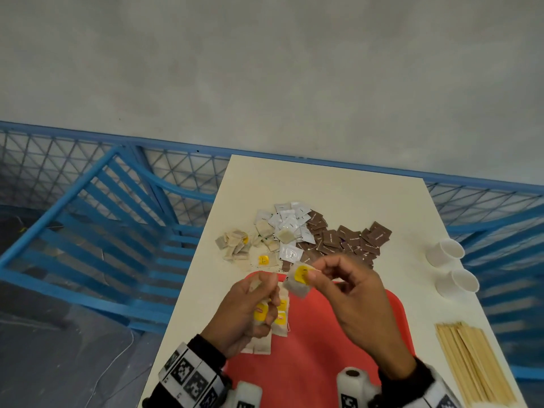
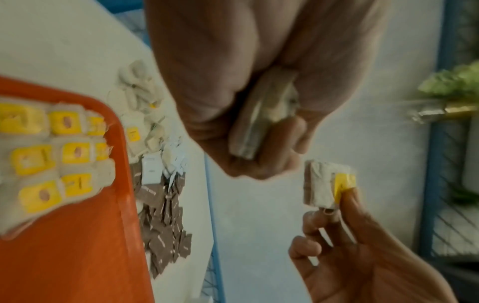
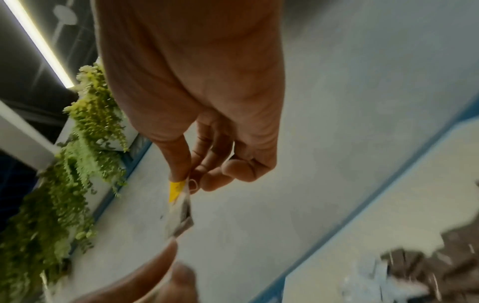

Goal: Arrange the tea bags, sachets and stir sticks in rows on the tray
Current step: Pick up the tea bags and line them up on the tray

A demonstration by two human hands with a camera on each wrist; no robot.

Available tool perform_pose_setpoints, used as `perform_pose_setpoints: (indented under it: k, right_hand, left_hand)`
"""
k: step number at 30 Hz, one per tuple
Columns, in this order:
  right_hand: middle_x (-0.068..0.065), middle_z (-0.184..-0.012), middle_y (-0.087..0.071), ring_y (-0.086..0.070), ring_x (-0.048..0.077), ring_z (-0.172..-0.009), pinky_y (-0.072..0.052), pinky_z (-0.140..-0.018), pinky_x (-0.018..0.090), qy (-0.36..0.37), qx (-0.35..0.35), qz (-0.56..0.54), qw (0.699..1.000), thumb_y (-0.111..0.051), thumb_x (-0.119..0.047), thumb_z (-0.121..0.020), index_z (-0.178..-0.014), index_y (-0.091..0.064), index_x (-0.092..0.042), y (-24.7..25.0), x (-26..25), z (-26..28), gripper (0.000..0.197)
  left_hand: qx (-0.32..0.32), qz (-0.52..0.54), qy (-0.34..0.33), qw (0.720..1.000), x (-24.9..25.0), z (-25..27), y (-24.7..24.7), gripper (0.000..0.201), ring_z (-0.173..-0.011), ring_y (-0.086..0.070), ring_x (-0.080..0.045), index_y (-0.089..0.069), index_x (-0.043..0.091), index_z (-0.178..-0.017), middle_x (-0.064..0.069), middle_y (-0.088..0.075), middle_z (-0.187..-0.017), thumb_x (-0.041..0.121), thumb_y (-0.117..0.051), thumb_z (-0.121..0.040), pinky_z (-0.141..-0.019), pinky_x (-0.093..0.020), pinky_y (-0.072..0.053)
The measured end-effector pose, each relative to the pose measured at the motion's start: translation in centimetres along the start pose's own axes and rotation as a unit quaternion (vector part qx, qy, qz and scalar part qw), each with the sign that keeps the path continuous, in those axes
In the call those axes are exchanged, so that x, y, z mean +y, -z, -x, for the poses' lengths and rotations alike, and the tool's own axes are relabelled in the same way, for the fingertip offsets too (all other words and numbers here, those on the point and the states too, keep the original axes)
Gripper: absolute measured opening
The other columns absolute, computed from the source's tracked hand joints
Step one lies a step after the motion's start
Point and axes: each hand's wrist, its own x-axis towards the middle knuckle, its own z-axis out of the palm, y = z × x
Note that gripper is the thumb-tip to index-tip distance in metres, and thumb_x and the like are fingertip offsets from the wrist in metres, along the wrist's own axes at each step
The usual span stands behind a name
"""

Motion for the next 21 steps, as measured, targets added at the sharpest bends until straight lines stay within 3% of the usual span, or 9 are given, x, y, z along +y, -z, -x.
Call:
perform_pose_setpoints:
  k: [2, 4, 8, 13, 15, 17, 21]
  right_hand:
    - [-0.002, -0.074, -0.068, -0.052, 0.005, -0.062, -0.039, -0.058, 0.017, 0.024, -0.008, 0.049, 0.998, -0.075, -0.018, -0.084, -0.083, -0.072, -0.02, 0.4, -0.1, -0.2, 0.003]
    - [-0.005, -0.072, -0.068, -0.05, 0.001, -0.06, -0.035, -0.059, 0.012, 0.036, -0.021, 0.073, 0.996, -0.075, -0.016, -0.085, -0.085, -0.073, -0.019, 0.5, -0.2, -0.4, 0.004]
    - [-0.003, -0.075, -0.068, -0.051, 0.001, -0.062, -0.039, -0.057, 0.02, 0.046, -0.014, 0.056, 0.997, -0.074, -0.014, -0.086, -0.086, -0.073, -0.019, -0.1, 0.0, -0.7, 0.005]
    - [-0.008, -0.091, -0.07, -0.063, 0.012, -0.081, -0.048, -0.067, 0.032, 0.0, -0.064, 0.065, 0.996, -0.073, -0.035, -0.085, -0.097, -0.075, -0.031, -0.8, 1.0, -0.5, 0.013]
    - [-0.007, -0.096, -0.07, -0.065, 0.014, -0.087, -0.05, -0.07, 0.031, -0.004, -0.064, 0.064, 0.996, -0.072, -0.035, -0.086, -0.097, -0.075, -0.031, -1.0, 1.4, -0.3, 0.013]
    - [-0.006, -0.092, -0.071, -0.066, 0.013, -0.084, -0.049, -0.068, 0.028, -0.001, -0.049, 0.047, 0.998, -0.071, -0.03, -0.088, -0.097, -0.076, -0.027, -1.4, 1.4, -0.1, 0.011]
    - [-0.003, -0.067, -0.067, -0.055, 0.006, -0.062, -0.043, -0.061, 0.02, -0.032, -0.045, 0.015, 0.998, -0.07, -0.015, -0.089, -0.077, -0.075, -0.019, -1.9, 3.0, 0.4, 0.013]
  left_hand:
    - [0.043, -0.097, -0.06, 0.993, 1.1, 0.1, -0.2, 0.039, -0.045, -0.038, -0.013, -0.056, 0.011, -0.082, -0.008, -0.045, -0.063, 0.043, -0.079, -0.08, -0.042, -0.02, -0.025]
    - [0.046, -0.184, -0.119, 0.975, 2.4, 0.3, -0.9, 0.025, -0.046, -0.037, -0.016, -0.067, 0.017, -0.088, -0.008, -0.044, -0.058, 0.036, -0.081, -0.08, -0.043, -0.023, -0.029]
    - [0.027, -0.288, -0.192, 0.938, 4.0, 0.4, -2.2, 0.01, -0.048, -0.04, -0.015, -0.071, 0.022, -0.082, -0.001, -0.047, -0.054, 0.032, -0.074, -0.081, -0.043, -0.023, -0.038]
    - [0.066, -0.275, -0.188, 0.941, 4.1, 0.1, -1.6, 0.008, -0.046, -0.038, -0.012, -0.071, 0.019, -0.08, 0.003, -0.048, -0.053, 0.021, -0.073, -0.088, -0.043, -0.021, -0.034]
    - [0.069, -0.277, -0.185, 0.94, 4.0, 0.1, -1.4, 0.009, -0.045, -0.038, -0.011, -0.071, 0.016, -0.08, 0.006, -0.048, -0.051, 0.017, -0.073, -0.089, -0.043, -0.02, -0.034]
    - [0.068, -0.275, -0.174, 0.943, 3.8, 0.0, -1.4, 0.008, -0.044, -0.037, -0.012, -0.071, 0.016, -0.081, 0.004, -0.046, -0.051, 0.017, -0.073, -0.089, -0.043, -0.019, -0.034]
    - [0.08, -0.274, -0.15, 0.947, 2.7, 0.0, -0.7, 0.008, -0.047, -0.035, -0.019, -0.073, 0.017, -0.083, -0.004, -0.043, -0.052, 0.022, -0.073, -0.089, -0.043, -0.023, -0.031]
